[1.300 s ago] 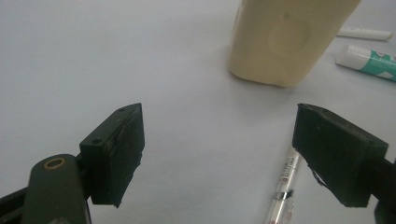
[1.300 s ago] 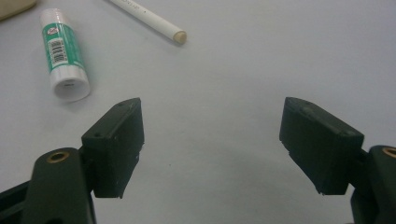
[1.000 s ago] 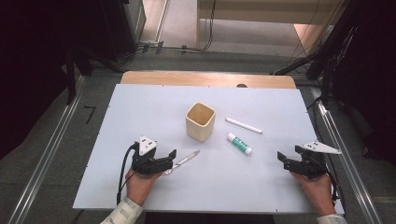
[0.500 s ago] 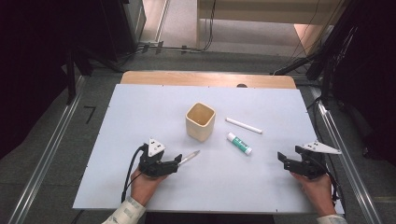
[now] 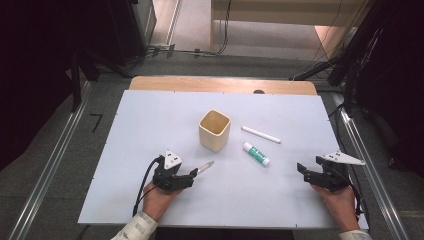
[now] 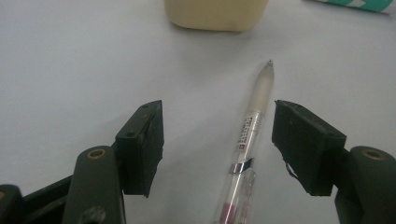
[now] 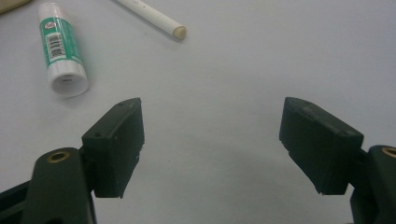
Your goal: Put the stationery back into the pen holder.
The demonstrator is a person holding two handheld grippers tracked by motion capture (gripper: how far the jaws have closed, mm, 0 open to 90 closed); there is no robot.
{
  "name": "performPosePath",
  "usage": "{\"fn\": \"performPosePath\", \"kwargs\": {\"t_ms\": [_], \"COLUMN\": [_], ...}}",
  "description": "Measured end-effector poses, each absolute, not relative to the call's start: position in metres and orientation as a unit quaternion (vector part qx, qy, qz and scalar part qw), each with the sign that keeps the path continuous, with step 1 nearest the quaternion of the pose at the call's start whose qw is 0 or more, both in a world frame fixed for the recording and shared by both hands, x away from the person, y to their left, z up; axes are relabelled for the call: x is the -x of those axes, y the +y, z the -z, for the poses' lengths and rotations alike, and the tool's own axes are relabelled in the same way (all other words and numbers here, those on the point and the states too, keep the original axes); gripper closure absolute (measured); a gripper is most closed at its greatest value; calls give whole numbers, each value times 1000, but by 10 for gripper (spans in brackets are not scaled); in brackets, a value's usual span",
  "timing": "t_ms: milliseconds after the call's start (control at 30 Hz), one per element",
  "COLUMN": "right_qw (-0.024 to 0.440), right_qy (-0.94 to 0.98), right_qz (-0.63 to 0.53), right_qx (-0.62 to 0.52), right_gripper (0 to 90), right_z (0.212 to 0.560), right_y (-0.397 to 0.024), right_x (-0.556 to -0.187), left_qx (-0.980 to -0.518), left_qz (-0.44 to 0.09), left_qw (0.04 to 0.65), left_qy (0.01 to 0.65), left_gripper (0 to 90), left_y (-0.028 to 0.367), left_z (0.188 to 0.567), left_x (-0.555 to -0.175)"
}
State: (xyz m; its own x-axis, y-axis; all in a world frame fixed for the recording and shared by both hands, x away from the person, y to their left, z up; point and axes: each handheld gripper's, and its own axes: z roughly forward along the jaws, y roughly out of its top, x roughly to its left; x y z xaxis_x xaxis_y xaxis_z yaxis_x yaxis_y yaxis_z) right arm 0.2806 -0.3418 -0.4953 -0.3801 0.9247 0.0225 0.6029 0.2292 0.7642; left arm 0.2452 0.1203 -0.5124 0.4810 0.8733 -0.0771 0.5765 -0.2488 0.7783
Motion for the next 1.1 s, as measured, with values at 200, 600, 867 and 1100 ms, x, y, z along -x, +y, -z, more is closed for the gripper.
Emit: {"fn": "performPosePath", "kwargs": {"t_ms": [200, 600, 867, 1100], "right_qw": [226, 226, 226, 227], "right_qy": [751, 751, 751, 751], "right_qz": [-355, -356, -356, -356], "right_qx": [-509, -509, -508, -508], "right_gripper": [207, 207, 207, 207], "right_z": [495, 495, 495, 495], "right_y": [-342, -342, -342, -342], "right_x": [-281, -280, -280, -280], "left_qx": [-775, -785, -796, -797], "left_qz": [-188, -179, -177, -182], "left_qw": [385, 374, 363, 358], "left_qy": [465, 459, 451, 451], "left_gripper": [402, 511, 559, 620], "left_y": [116, 111, 106, 106], "left_z": [514, 517, 520, 521], "left_x": [-245, -246, -247, -248]}}
